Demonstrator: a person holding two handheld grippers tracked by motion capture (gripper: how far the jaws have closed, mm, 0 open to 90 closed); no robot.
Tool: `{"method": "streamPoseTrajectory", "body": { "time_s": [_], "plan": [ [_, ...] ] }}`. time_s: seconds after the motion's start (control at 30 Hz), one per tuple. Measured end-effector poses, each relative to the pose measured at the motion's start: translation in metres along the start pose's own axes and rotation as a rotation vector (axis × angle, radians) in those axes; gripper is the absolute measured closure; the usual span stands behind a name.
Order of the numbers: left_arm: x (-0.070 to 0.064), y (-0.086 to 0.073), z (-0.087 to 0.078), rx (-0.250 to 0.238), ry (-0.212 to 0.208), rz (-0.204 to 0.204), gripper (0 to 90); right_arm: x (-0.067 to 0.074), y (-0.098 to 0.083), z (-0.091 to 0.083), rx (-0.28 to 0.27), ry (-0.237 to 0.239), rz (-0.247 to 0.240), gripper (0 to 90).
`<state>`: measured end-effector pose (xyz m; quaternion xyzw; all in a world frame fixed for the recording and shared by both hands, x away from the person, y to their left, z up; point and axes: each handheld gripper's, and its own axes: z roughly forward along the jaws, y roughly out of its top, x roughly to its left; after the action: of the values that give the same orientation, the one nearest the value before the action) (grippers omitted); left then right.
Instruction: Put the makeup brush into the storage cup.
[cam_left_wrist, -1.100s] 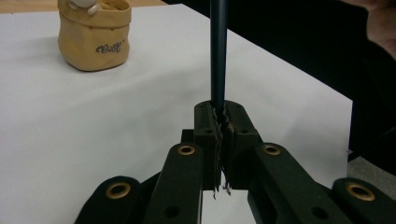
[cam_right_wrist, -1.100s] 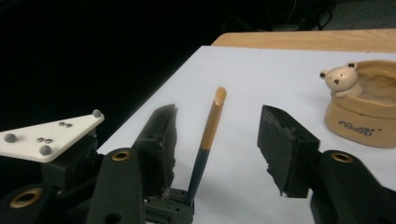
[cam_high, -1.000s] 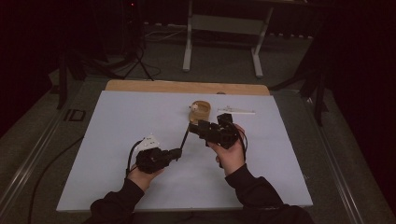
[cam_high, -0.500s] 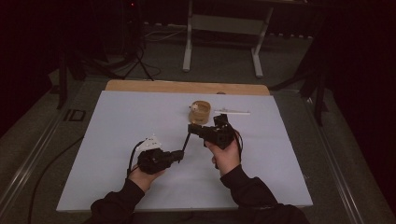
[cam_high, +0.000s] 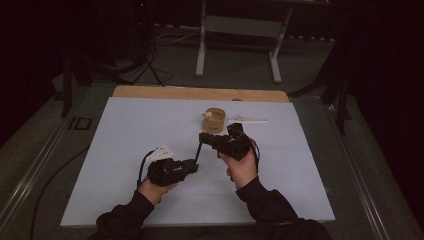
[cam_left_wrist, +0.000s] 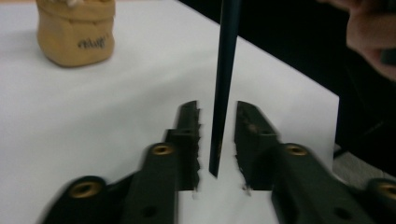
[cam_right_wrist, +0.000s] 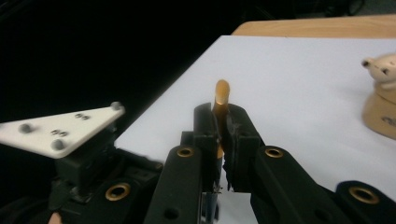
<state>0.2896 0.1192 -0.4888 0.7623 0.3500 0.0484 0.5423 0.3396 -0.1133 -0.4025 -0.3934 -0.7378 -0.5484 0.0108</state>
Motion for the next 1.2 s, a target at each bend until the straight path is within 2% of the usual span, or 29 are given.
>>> {"method": "streamPoseTrajectory", "body": {
  "time_s": [0.03,0.17,0.2,0.27,0.37,0.47,0.53,0.57,0.63,0.67,0.7,0.73,0.83,0.9,1.07,1.2],
  "plan": [
    [-0.002,0.0,0.0,0.004,0.015,0.015,65.5,0.0,0.001,0.0,0.0,0.004,-0.013,84.4],
    [-0.004,0.001,0.0,0.014,0.017,0.033,60.2,0.001,0.004,-0.002,-0.004,0.016,-0.04,84.3],
    [-0.004,0.002,0.001,0.015,0.007,0.026,55.1,0.001,0.004,-0.003,-0.001,0.025,-0.068,84.4],
    [-0.003,0.001,0.001,0.011,0.003,0.024,55.0,0.001,0.004,-0.004,-0.001,0.031,-0.092,84.4],
    [-0.002,0.002,0.0,0.013,-0.007,0.022,48.6,0.002,0.004,-0.007,-0.008,0.034,-0.115,84.3],
    [-0.003,0.003,-0.001,0.022,0.029,0.035,38.8,0.002,0.004,-0.014,-0.005,0.017,-0.183,84.3],
    [-0.003,0.003,0.0,0.027,0.031,0.037,35.5,0.002,0.004,-0.015,-0.002,0.014,-0.191,84.3],
    [-0.005,0.003,0.0,0.031,0.048,0.042,30.9,0.002,0.004,-0.017,-0.001,0.004,-0.209,84.2],
    [-0.005,0.003,0.0,0.033,0.04,0.044,27.8,0.0,0.005,-0.023,-0.007,-0.003,-0.242,84.2],
    [-0.006,0.003,0.0,0.031,0.049,0.049,25.2,-0.001,0.006,-0.026,-0.007,-0.012,-0.253,84.2],
    [-0.005,0.003,0.0,0.033,0.02,0.055,23.8,-0.002,0.006,-0.027,-0.005,-0.018,-0.258,84.2],
    [-0.005,0.003,0.0,0.033,0.02,0.055,15.9,-0.002,0.006,-0.03,-0.009,-0.028,-0.275,84.2],
    [-0.004,0.003,0.0,0.035,0.021,0.051,14.6,-0.004,0.007,-0.034,-0.008,-0.04,-0.29,84.3],
    [-0.003,0.001,0.001,0.051,0.018,0.046,9.6,-0.007,0.008,-0.04,-0.009,-0.047,-0.304,84.2],
    [-0.003,0.002,0.001,0.055,0.026,0.049,3.2,-0.015,0.01,-0.049,-0.027,-0.063,-0.318,84.2],
    [-0.005,0.002,0.002,0.055,0.023,0.065,3.2,-0.02,0.014,-0.054,-0.032,-0.08,-0.314,84.2]
  ]
}}
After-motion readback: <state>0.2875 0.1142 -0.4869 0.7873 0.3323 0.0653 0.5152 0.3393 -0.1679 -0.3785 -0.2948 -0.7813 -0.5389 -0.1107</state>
